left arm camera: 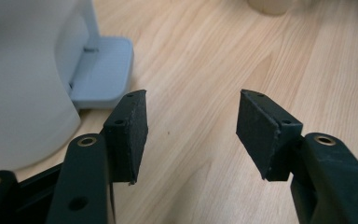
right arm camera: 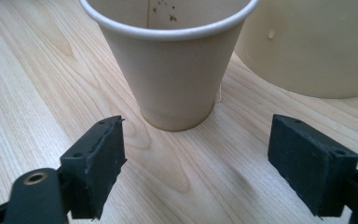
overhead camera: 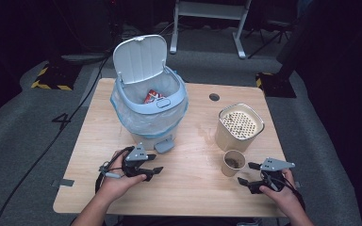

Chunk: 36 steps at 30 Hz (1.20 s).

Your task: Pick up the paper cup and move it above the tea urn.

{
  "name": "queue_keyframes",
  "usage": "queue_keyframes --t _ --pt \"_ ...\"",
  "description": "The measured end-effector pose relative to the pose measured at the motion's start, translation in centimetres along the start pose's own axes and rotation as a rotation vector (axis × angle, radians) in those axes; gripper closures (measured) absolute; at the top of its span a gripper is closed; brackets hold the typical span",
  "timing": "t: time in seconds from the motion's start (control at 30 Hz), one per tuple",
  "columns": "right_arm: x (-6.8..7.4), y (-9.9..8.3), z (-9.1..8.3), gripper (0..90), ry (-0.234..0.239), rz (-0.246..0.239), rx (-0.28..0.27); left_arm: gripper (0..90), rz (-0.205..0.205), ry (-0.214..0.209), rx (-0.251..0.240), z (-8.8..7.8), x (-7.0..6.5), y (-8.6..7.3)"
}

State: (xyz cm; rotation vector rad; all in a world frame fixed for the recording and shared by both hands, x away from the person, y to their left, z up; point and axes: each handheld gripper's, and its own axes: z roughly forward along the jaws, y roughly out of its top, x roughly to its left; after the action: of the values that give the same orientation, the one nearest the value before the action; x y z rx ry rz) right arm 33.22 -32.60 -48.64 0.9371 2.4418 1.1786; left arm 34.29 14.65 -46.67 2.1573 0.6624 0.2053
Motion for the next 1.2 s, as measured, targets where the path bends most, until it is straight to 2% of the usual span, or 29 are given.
queue_keyframes --t 0.17,0.27,0.4,0.43,0.47,0.57,0.67,0.7,0.8,0.87,1.03,1.2 --pt "0.1 0.3 0.1 17.6 0.014 0.024 -0.033 44.3 0.012 0.024 0.119 1.3 -0.3 -0.3" --pt "0.3 0.5 0.3 17.5 0.017 0.021 -0.044 44.3 0.012 0.027 0.142 1.7 -0.3 -0.3" --pt "0.6 0.8 0.9 17.4 0.016 0.02 -0.046 44.1 0.009 0.034 0.143 2.1 -0.4 -0.4" --pt "0.7 0.9 1.0 17.5 0.016 0.022 -0.046 44.0 -0.002 0.034 0.092 2.3 -0.4 -0.8" --pt "0.8 1.0 1.2 17.5 0.02 0.023 -0.05 43.8 -0.025 0.023 0.081 2.5 -0.2 -1.0" --pt "1.0 1.2 1.8 18.3 0.027 0.025 -0.064 43.2 -0.032 0.034 0.103 2.7 0.1 -1.5" --pt "0.9 1.3 2.4 18.3 0.022 0.055 -0.098 40.7 -0.038 0.055 0.104 2.5 0.5 -2.1" --pt "0.9 1.4 2.6 18.5 0.024 0.068 -0.105 39.9 -0.024 0.069 0.113 2.4 0.7 -2.2" --pt "0.9 1.5 3.0 18.5 0.023 0.073 -0.112 38.0 -0.032 0.085 0.102 2.1 1.0 -2.6" --pt "1.0 1.6 3.3 18.3 0.017 0.059 -0.116 36.2 -0.036 0.099 0.101 2.0 1.1 -2.7" --pt "1.1 1.9 3.9 18.4 0.003 0.045 -0.116 29.0 -0.017 0.115 0.103 2.2 1.1 -2.8" --pt "1.2 1.9 4.5 20.1 -0.007 0.023 -0.101 24.8 -0.028 0.128 0.108 2.3 1.2 -2.8"
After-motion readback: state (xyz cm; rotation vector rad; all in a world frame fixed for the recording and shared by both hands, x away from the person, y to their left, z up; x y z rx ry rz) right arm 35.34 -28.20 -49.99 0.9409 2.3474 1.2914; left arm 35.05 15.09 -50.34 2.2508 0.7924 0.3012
